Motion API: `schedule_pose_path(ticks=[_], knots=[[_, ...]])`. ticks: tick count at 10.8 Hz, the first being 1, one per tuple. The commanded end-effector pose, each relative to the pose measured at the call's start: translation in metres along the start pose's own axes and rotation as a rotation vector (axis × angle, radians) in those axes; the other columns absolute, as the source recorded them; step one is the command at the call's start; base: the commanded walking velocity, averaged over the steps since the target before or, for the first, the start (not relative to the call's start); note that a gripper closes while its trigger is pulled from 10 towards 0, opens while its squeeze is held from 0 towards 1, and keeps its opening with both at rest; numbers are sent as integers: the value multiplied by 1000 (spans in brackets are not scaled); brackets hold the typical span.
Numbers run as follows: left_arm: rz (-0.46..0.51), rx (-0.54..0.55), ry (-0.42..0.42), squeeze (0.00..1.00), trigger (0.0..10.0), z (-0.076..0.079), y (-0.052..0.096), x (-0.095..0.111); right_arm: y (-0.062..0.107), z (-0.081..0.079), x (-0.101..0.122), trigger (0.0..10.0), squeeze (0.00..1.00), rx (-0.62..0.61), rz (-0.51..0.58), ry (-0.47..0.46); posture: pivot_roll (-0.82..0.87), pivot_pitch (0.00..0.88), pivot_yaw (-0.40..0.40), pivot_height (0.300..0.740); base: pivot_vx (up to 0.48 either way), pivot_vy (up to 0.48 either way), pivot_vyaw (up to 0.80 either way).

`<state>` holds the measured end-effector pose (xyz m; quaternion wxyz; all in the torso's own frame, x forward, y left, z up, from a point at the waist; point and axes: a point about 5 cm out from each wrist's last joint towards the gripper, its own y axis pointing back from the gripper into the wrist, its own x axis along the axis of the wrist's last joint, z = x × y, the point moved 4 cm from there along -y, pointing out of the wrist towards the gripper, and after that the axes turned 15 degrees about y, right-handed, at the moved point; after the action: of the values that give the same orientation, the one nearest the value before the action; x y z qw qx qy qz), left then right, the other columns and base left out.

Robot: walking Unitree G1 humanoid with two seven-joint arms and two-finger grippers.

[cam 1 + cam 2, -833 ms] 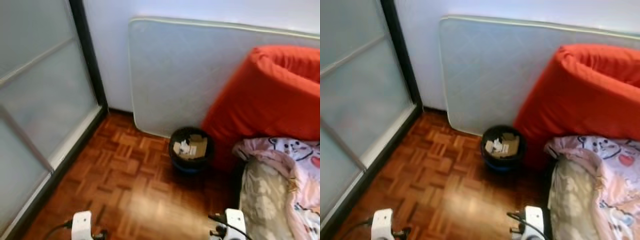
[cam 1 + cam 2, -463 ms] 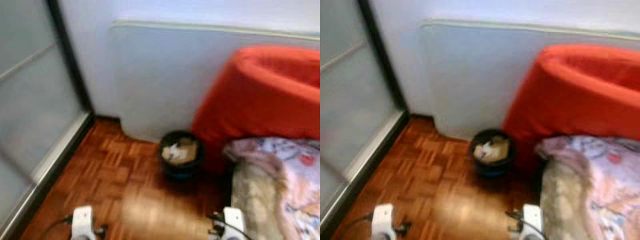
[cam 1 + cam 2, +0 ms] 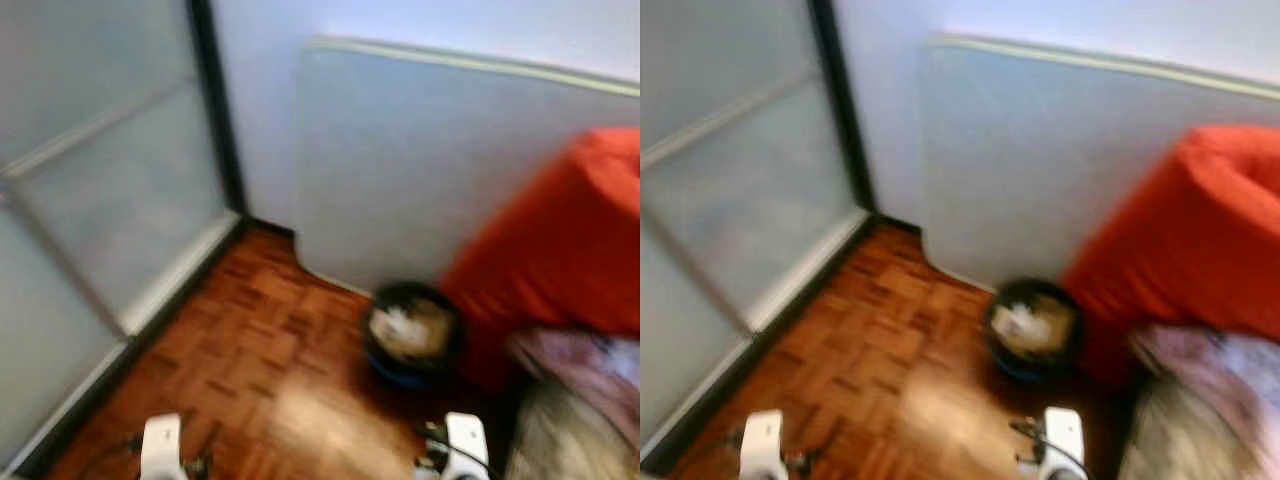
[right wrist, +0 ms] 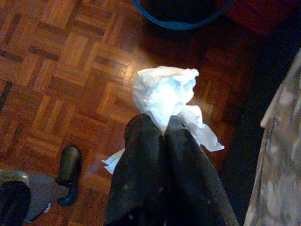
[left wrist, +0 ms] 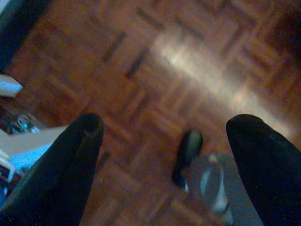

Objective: Clean up the room

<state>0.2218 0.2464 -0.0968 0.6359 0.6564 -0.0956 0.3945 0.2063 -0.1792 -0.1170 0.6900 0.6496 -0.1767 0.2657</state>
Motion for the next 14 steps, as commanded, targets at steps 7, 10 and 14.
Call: schedule_pose_path(ticks=[7,10,14], knots=[[-40,-12,-4,0,10000,4,1,-14,3,6,-15,10000,0,-20,-50,-40,209,23,-35,740,282,0,92],[-40,-12,-7,0,10000,4,1,-14,3,4,-17,10000,0,-10,-62,-32,215,15,-33,740,282,0,-769],[-39,-9,-9,0,10000,3,2,-14,3,7,-14,10000,0,-28,-46,-40,218,10,-35,740,273,0,-122]])
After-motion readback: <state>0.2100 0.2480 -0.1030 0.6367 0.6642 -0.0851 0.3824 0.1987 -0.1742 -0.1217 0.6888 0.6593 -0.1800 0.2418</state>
